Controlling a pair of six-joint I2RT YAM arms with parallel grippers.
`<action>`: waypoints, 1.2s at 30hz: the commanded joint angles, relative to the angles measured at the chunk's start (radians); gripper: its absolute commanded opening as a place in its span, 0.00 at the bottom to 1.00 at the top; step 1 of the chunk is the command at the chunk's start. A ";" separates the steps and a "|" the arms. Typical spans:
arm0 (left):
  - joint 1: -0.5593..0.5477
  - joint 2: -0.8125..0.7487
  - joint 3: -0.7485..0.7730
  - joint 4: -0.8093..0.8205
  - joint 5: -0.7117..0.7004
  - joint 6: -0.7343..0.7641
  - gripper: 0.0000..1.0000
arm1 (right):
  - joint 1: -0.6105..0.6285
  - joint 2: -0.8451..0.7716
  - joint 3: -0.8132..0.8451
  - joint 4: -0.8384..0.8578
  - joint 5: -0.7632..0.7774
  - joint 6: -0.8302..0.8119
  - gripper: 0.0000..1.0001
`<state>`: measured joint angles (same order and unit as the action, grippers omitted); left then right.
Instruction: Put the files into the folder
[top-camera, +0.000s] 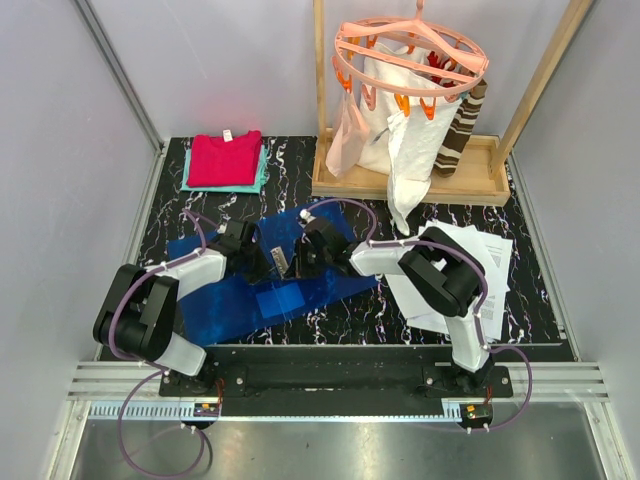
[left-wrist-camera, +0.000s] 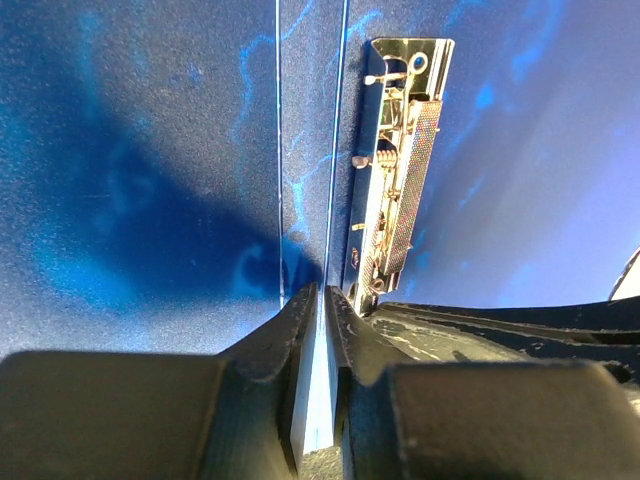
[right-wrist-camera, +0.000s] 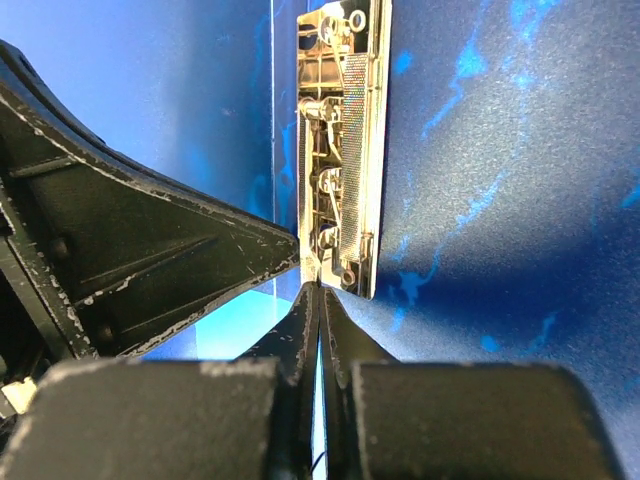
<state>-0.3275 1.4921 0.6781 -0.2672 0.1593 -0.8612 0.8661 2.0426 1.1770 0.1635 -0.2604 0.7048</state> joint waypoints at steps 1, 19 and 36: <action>-0.004 0.034 -0.063 -0.129 -0.084 0.056 0.15 | -0.030 -0.042 -0.007 0.011 -0.039 0.012 0.00; -0.010 0.011 -0.077 -0.122 -0.090 0.060 0.15 | -0.081 0.100 -0.074 0.419 -0.344 0.197 0.35; -0.012 -0.032 -0.061 -0.150 -0.084 0.060 0.15 | -0.081 0.117 -0.056 0.350 -0.304 0.147 0.00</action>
<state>-0.3340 1.4609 0.6518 -0.2600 0.1497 -0.8417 0.7811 2.1620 1.1015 0.5243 -0.5777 0.8780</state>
